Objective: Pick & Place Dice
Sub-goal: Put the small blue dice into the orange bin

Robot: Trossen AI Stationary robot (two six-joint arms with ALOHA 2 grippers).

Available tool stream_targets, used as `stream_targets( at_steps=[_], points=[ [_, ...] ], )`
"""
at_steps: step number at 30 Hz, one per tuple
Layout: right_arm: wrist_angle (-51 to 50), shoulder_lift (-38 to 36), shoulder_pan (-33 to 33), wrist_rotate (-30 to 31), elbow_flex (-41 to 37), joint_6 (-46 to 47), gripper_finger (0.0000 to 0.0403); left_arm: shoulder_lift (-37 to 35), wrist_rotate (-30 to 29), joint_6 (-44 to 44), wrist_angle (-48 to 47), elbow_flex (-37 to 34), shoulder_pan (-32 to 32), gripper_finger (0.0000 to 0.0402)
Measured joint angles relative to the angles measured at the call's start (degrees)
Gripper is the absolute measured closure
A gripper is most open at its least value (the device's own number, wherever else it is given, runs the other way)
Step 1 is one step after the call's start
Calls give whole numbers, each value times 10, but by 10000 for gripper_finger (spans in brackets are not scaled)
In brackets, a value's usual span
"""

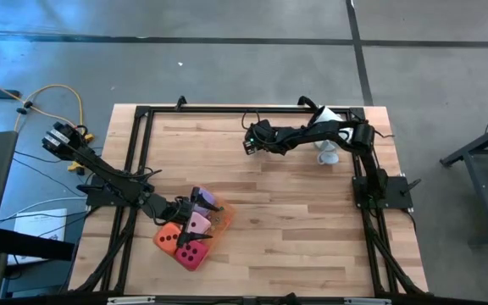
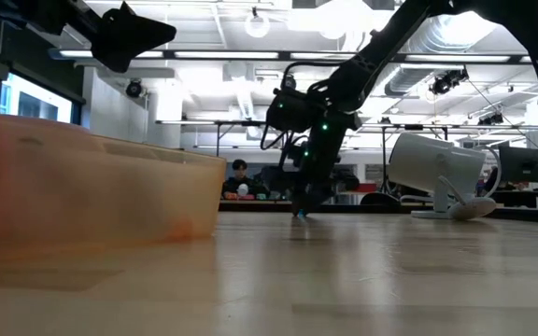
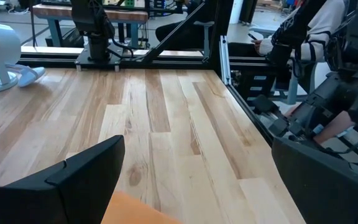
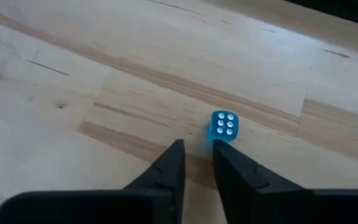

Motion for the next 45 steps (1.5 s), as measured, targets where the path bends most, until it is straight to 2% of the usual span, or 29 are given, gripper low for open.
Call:
stream_targets(
  at_steps=[3, 5, 14, 19, 26, 45],
  points=[
    [4, 1, 6, 5, 0, -6, 344, 0, 0, 0, 0, 0, 0, 4],
    [3, 1, 7, 4, -1, -14, 335, 0, 0, 0, 0, 0, 0, 4],
    [5, 0, 3, 5, -2, 1, 231, 0, 0, 0, 0, 0, 0, 4],
    [23, -3, -3, -2, -2, 0, 207, 0, 0, 0, 0, 0, 0, 4],
    [34, -6, -12, -12, -2, -1, 225, 0, 0, 0, 0, 0, 0, 4],
    [37, -5, -16, 13, -2, 6, 301, 0, 0, 0, 0, 0, 0, 4]
  ],
)
